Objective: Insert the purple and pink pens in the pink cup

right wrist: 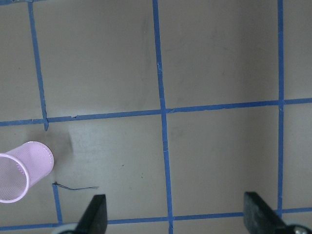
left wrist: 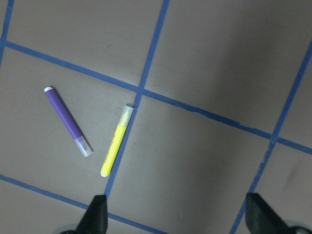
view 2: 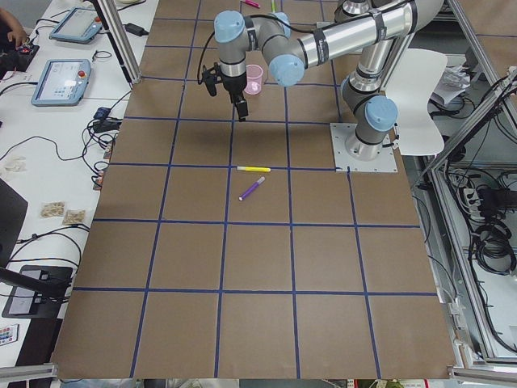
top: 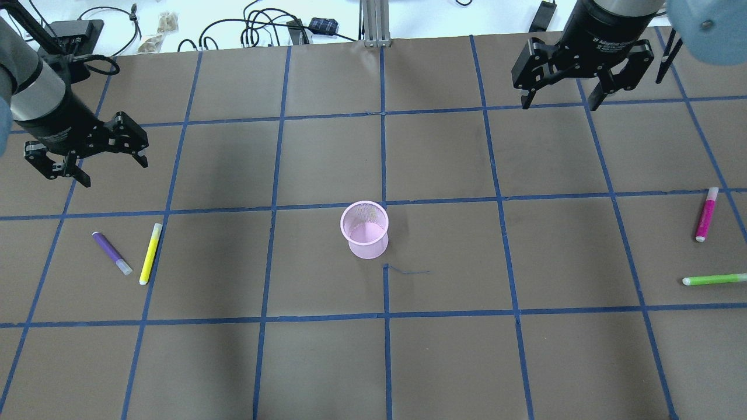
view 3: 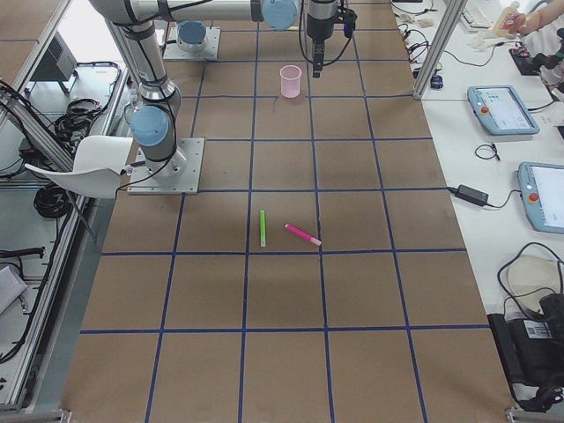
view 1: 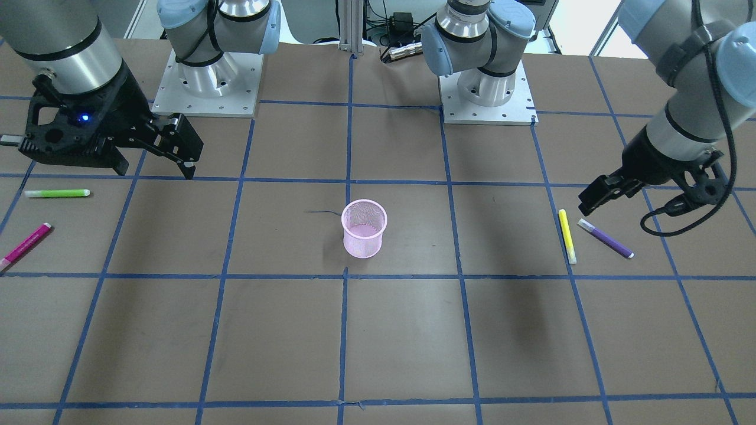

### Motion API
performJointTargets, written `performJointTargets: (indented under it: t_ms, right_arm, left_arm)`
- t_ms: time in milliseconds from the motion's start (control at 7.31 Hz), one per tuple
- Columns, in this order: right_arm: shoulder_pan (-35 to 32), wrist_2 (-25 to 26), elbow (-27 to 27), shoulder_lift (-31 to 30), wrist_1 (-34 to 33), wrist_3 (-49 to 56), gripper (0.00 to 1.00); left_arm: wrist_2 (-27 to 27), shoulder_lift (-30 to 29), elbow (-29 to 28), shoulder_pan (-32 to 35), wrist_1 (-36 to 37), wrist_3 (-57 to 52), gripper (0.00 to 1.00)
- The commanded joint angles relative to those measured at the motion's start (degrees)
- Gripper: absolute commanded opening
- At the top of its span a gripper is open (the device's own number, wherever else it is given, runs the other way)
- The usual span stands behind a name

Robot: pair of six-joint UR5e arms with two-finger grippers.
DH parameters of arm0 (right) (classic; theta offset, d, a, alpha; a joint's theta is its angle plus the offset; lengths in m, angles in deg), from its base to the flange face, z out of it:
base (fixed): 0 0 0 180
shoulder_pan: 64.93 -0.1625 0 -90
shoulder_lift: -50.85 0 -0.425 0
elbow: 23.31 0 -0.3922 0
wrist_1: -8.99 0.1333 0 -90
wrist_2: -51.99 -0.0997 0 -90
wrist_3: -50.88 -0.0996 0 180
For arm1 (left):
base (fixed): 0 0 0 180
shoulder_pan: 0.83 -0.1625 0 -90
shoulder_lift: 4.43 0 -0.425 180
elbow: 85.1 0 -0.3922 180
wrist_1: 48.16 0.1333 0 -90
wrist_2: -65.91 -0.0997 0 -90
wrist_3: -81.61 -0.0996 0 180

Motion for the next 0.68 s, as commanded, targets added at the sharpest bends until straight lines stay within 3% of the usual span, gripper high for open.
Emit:
performJointTargets:
  t_ms: [0,137,274,411,547]
  right_arm:
    - [4.76,0.30,6.12,0.38,-4.50,0.72,1.00]
    - [5.84,0.38,10.07,0.73,-9.24,1.16,1.00]
    - [6.72,1.34,14.81,1.26,-17.38,4.47,1.00]
    - [9.25,4.22,19.38,2.48,-24.94,6.25,1.00]
    - [14.76,6.08,23.34,3.02,-28.06,9.31,1.00]
  left_arm:
    - [-0.30,-3.22,3.30,-9.35,1.63,0.40,1.00]
    - [-0.21,-5.94,4.27,-12.00,4.50,1.01,1.00]
    - [-0.30,-9.62,4.89,-12.64,12.88,0.93,1.00]
    - [-0.30,-13.05,4.98,-12.82,17.49,0.93,1.00]
    - [-0.38,-15.52,5.07,-13.26,19.10,0.84,1.00]
